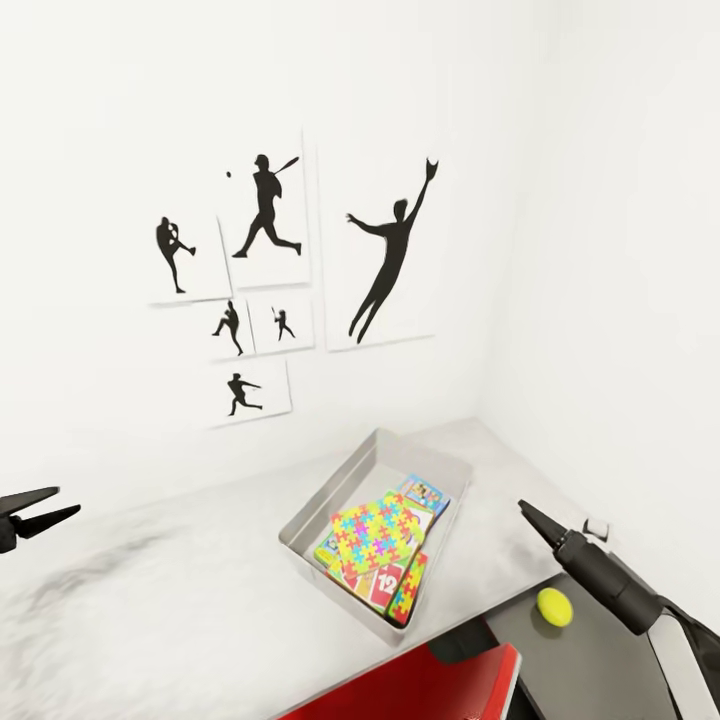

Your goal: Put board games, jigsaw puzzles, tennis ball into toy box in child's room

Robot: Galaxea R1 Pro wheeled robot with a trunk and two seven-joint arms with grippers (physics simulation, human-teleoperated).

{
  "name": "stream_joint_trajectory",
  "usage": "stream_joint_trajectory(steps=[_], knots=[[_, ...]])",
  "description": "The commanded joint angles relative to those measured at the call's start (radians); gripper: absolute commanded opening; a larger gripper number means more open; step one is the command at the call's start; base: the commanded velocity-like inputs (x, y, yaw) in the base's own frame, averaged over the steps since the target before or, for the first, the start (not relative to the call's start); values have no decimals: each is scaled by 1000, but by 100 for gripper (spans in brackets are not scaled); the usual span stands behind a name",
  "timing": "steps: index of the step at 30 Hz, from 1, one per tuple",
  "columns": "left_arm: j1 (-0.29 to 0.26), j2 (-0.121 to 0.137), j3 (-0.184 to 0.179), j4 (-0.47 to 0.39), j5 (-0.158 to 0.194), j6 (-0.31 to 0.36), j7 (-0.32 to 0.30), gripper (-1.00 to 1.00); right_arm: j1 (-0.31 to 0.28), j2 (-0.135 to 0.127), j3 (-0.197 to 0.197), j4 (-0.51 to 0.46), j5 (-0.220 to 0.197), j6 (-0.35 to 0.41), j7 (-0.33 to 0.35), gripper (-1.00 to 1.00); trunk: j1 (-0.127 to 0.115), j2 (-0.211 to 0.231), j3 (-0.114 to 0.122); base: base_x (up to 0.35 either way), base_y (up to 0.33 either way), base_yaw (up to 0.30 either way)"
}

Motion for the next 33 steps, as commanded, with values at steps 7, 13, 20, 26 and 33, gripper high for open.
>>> stream_joint_trajectory(steps=[7,13,20,26,33], knots=[[-2,-2,-7,-2,5,11,-5,100,0,-1,-2,5,-6,-7,4,100,1,-2,9,-103,0,-106],[-2,-2,-7,-4,5,10,-5,100,0,-2,-2,3,-7,-8,14,100,1,-2,19,-88,0,-136],[-2,-2,-7,-12,5,10,-5,100,0,-2,-3,2,-5,-8,23,100,1,-2,30,-122,0,-140],[-2,-2,-7,-22,5,10,-5,100,0,-2,-3,4,-5,-8,24,100,1,-2,40,-209,0,-166],[-2,-5,-7,-31,5,10,-5,100,0,-2,-3,6,-5,-8,24,100,1,-2,50,-76,0,-185]])
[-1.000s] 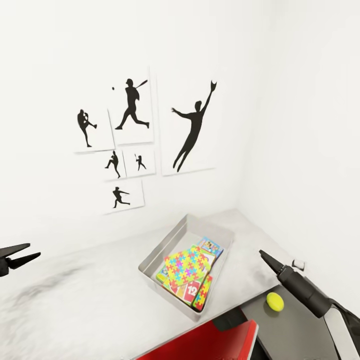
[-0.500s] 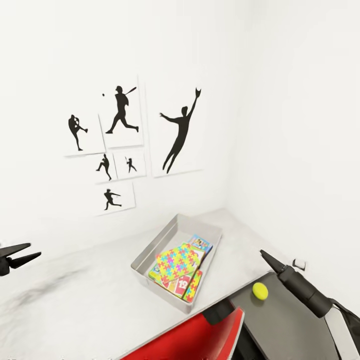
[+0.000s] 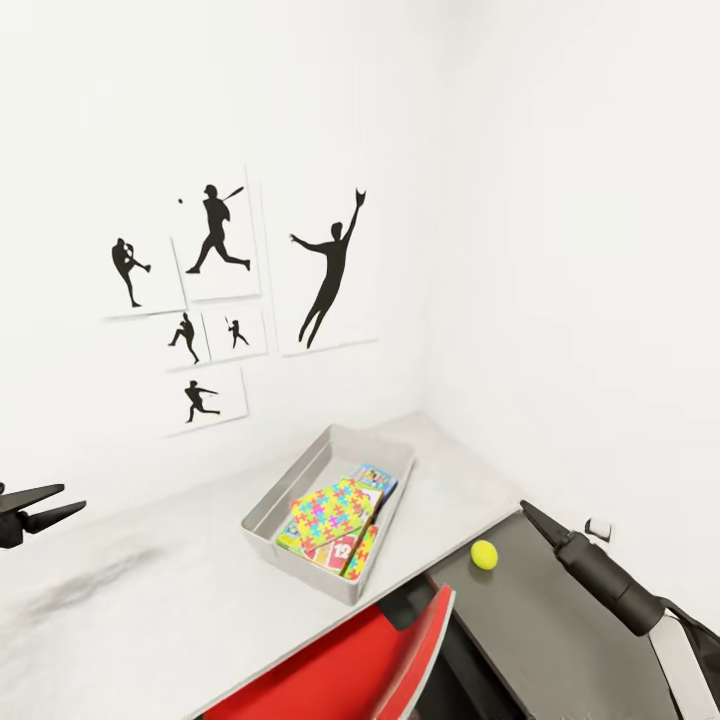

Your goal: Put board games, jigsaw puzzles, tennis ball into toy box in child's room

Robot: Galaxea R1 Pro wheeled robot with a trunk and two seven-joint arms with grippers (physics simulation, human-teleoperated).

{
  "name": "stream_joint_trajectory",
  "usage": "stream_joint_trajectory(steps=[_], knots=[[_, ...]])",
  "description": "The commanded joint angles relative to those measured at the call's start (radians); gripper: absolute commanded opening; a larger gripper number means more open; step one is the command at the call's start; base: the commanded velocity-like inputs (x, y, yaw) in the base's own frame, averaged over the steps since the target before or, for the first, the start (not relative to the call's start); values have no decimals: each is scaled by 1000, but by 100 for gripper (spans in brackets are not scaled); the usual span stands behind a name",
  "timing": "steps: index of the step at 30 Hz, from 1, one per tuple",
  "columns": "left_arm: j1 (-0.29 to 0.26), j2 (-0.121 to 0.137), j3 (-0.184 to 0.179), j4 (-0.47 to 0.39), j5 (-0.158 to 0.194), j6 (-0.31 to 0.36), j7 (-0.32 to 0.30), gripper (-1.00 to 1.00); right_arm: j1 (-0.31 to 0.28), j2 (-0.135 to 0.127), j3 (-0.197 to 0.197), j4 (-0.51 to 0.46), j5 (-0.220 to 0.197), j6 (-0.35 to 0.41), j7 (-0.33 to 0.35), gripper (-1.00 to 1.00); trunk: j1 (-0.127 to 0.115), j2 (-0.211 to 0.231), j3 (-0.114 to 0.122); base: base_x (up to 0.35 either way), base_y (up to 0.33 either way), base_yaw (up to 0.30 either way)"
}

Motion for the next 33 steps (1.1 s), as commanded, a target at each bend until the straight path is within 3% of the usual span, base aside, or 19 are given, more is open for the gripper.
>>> stream_joint_trajectory(steps=[1,33], knots=[[-2,1,-7,1,4,11,-5,100,-1,0,0,1,-5,8,1,100,1,-2,0,-17,0,-194],[-2,2,-9,-10,5,11,-5,100,-1,0,0,4,-5,5,-6,100,1,-2,44,-2,80,-204]])
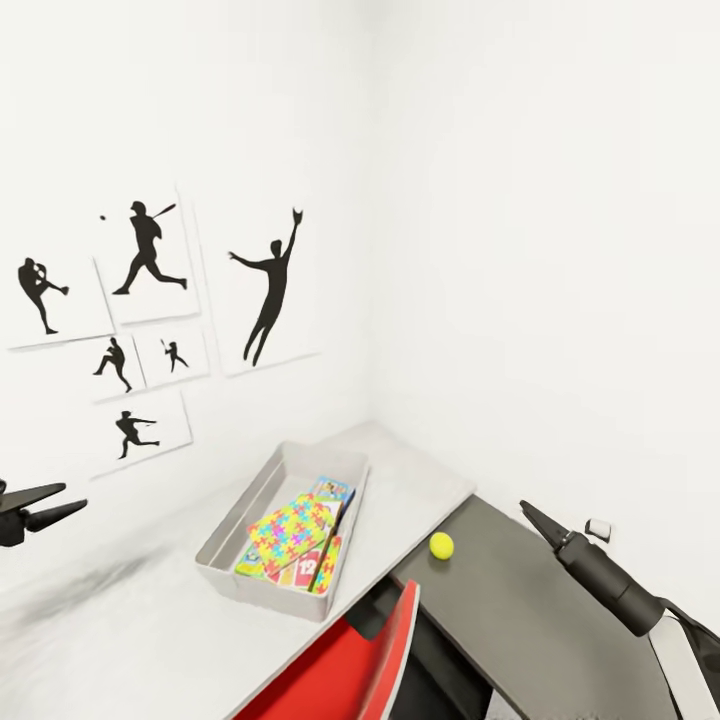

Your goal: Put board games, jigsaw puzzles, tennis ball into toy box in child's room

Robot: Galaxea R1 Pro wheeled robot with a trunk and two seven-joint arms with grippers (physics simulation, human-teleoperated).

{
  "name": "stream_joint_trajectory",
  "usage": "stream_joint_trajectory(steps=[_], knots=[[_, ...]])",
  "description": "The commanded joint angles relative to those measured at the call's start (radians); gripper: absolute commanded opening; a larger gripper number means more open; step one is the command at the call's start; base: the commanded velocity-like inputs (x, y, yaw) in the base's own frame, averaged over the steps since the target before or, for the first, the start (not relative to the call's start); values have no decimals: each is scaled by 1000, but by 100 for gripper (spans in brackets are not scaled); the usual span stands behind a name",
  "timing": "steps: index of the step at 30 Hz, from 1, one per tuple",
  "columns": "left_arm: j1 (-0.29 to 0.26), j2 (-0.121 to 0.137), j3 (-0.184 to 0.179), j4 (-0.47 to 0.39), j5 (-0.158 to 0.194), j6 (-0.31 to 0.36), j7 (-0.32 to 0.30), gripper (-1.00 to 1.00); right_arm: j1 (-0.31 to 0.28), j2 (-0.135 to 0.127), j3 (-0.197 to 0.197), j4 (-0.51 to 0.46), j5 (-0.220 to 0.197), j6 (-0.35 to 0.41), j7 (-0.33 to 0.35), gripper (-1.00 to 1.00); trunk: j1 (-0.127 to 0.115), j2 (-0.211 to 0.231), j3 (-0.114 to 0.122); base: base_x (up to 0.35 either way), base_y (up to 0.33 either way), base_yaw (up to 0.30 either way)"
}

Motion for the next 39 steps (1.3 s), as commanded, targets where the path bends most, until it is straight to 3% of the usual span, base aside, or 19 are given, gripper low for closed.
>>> stream_joint_trajectory(steps=[1,9,28,39], knots=[[-1,1,-7,-6,5,11,-5,100,0,0,0,0,-5,8,1,100,0,-1,1,0,47,-206],[0,1,-8,-93,9,13,-5,100,0,1,0,0,-5,7,-3,100,0,-1,12,0,16,-206],[0,7,-8,-102,17,14,-5,100,0,4,4,1,1,4,-9,100,0,-1,33,-1,1,-176],[0,3,-8,-100,13,14,-5,100,0,16,11,-2,86,6,-111,100,0,-1,34,-127,36,-10]])
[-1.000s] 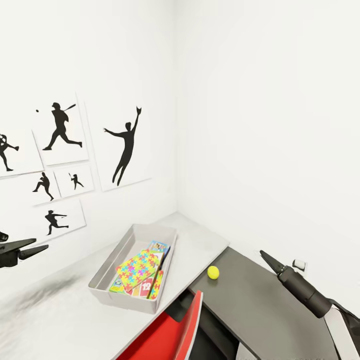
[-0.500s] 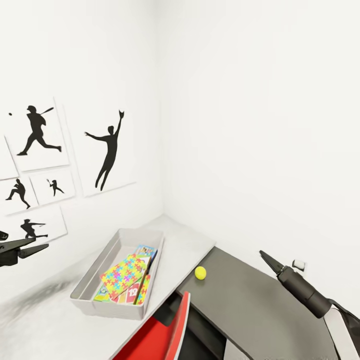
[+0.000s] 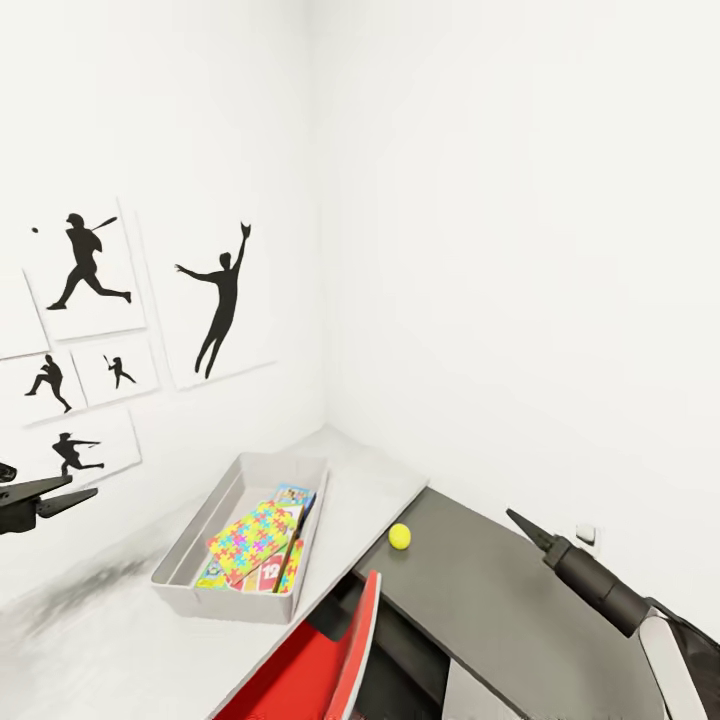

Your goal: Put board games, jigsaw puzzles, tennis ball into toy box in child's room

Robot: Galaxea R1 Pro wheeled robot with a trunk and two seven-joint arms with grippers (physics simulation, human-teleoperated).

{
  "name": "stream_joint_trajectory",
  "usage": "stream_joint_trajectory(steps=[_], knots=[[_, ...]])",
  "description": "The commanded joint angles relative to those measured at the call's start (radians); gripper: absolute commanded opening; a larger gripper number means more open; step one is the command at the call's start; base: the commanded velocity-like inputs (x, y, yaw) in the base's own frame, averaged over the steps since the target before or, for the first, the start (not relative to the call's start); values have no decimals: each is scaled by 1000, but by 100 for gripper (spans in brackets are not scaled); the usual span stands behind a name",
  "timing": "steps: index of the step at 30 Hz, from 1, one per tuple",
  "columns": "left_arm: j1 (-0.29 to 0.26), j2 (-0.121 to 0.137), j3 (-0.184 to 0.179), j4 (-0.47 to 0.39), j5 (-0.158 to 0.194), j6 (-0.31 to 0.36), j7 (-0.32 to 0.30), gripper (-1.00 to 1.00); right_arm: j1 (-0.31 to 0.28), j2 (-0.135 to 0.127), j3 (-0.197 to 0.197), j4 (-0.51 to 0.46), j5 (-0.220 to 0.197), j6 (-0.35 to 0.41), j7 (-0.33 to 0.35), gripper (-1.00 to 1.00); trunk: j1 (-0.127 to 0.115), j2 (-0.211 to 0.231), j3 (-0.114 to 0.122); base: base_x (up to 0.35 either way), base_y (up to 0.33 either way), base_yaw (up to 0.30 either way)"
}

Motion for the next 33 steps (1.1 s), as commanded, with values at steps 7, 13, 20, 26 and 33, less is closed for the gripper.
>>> stream_joint_trajectory(steps=[7,13,20,26,33], knots=[[-1,0,-6,1,1,11,-4,100,0,3,1,-4,5,8,-17,100,0,-1,-1,-29,13,-1],[-1,0,-6,1,0,10,-4,100,-14,6,42,-12,2,24,-176,100,0,-1,-1,-5,2,0],[-1,-2,-5,1,-2,9,-4,100,-241,60,178,3,-6,198,-644,100,0,-1,-1,0,0,0],[-1,-2,-4,1,-2,9,-4,100,-514,161,274,212,-1,289,-1023,100,0,-1,-1,0,0,0],[-1,-2,-4,1,-2,9,-4,100,-772,205,297,601,5,243,-1167,100,0,-1,-1,0,0,0]])
